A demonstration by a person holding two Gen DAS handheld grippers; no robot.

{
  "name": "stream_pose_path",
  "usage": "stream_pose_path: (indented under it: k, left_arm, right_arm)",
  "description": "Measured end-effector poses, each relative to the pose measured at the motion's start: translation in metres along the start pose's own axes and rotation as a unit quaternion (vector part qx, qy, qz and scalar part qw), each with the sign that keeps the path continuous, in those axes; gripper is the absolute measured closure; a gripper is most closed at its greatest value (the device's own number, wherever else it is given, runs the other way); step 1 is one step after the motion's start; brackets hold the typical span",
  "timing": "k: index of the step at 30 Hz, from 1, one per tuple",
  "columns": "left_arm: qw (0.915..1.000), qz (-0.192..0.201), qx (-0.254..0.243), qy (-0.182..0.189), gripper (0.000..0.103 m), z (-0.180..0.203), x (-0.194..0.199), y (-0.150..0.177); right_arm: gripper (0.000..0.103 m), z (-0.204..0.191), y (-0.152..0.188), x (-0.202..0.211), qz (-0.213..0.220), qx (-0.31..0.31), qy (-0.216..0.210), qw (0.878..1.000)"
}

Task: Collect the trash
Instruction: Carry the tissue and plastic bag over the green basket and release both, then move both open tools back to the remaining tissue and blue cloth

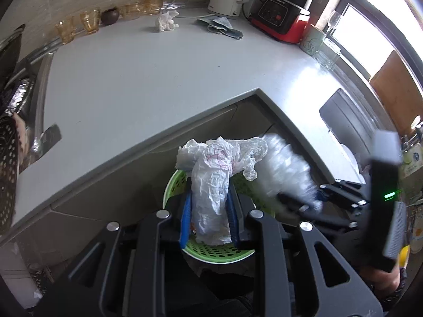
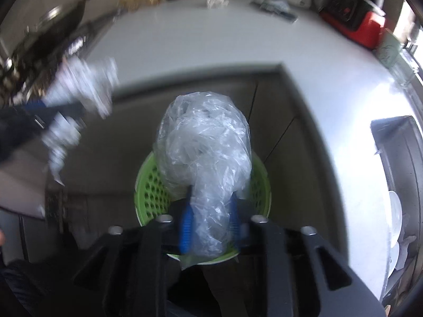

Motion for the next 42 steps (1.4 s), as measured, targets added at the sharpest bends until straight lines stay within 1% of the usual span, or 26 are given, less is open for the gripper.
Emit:
stream_pose_path:
  k: [1,2,3,5,8,14,21,24,26,28,30,33,36,37,38,39,41,42]
  left_arm:
    - [1.0000,-0.001,-0.001,-0.004,0.080,0.000,0.001,0.003]
    - [1.0000,-0.002,-0.001,-0.006,0.079,0.001,0.001,0.004]
    - [0.9999,-0.005,-0.002,-0.010,0.079,0.001,0.000,0.006]
    - [0.9998,-0.010,-0.003,-0.014,0.079,0.001,-0.001,0.010]
    - [0.9998,-0.016,-0.001,-0.008,0.079,0.003,-0.005,0.015]
    - [0.9997,-0.023,-0.006,0.000,0.079,0.009,-0.011,0.018]
    - [0.9993,-0.025,-0.026,0.009,0.079,0.023,-0.017,0.016]
    - [0.9984,-0.035,-0.042,0.013,0.079,0.030,-0.026,0.018]
    - [0.9969,-0.052,-0.055,0.021,0.079,0.036,-0.036,0.024]
    - [0.9937,-0.080,-0.072,0.031,0.079,0.043,-0.052,0.032]
    - [0.9894,-0.107,-0.087,0.045,0.079,0.052,-0.070,0.043]
    - [0.9827,-0.144,-0.104,0.054,0.079,0.061,-0.099,0.056]
    - [0.9769,-0.171,-0.111,0.065,0.079,0.068,-0.126,0.066]
    - [0.9752,-0.178,-0.114,0.065,0.075,0.069,-0.134,0.068]
    - [0.9739,-0.184,-0.117,0.063,0.065,0.069,-0.139,0.071]
    - [0.9730,-0.190,-0.120,0.051,0.059,0.068,-0.145,0.072]
    - [0.9730,-0.190,-0.127,0.033,0.035,0.065,-0.148,0.072]
    - [0.9737,-0.184,-0.131,0.029,0.031,0.064,-0.146,0.071]
  right_arm:
    - [0.046,-0.001,0.003,-0.006,0.000,0.005,0.008,1.000]
    - [0.031,-0.001,0.004,-0.008,0.002,0.006,0.013,1.000]
    - [0.025,0.000,0.006,-0.010,0.003,0.007,0.020,1.000]
    - [0.022,-0.001,0.007,-0.010,0.003,0.008,0.020,1.000]
    - [0.013,-0.001,0.006,-0.005,0.009,0.003,0.014,1.000]
    - [0.012,0.004,0.004,0.008,0.021,-0.003,0.013,1.000]
    - [0.011,0.017,0.005,0.018,0.031,-0.011,0.019,0.999]
    - [0.011,0.029,0.004,0.027,0.043,-0.021,0.029,0.998]
    - [0.011,0.041,0.005,0.035,0.047,-0.035,0.028,0.998]
    - [0.011,0.052,0.008,0.041,0.048,-0.050,0.021,0.997]
    - [0.009,0.066,0.012,0.048,0.049,-0.073,0.014,0.996]
    - [0.008,0.085,0.016,0.056,0.054,-0.094,0.020,0.994]
    - [0.008,0.097,0.019,0.058,0.054,-0.106,0.031,0.992]
    - [0.008,0.101,0.021,0.058,0.053,-0.111,0.033,0.992]
    - [0.008,0.103,0.022,0.058,0.053,-0.114,0.034,0.992]
    - [0.008,0.105,0.023,0.059,0.053,-0.117,0.035,0.991]
    - [0.008,0.107,0.024,0.060,0.053,-0.120,0.036,0.991]
    - [0.008,0.107,0.024,0.060,0.053,-0.120,0.037,0.991]
Point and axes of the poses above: each gripper's, at about its wrist camera, not at the fingertips, and x roughly against the way its jaws point, z to its right, y to its underside, the point moved 10 cm from there along -x, roughly the way its jaws point, and after that the axes turned 12 degrees about -x, right-handed, at the moved point
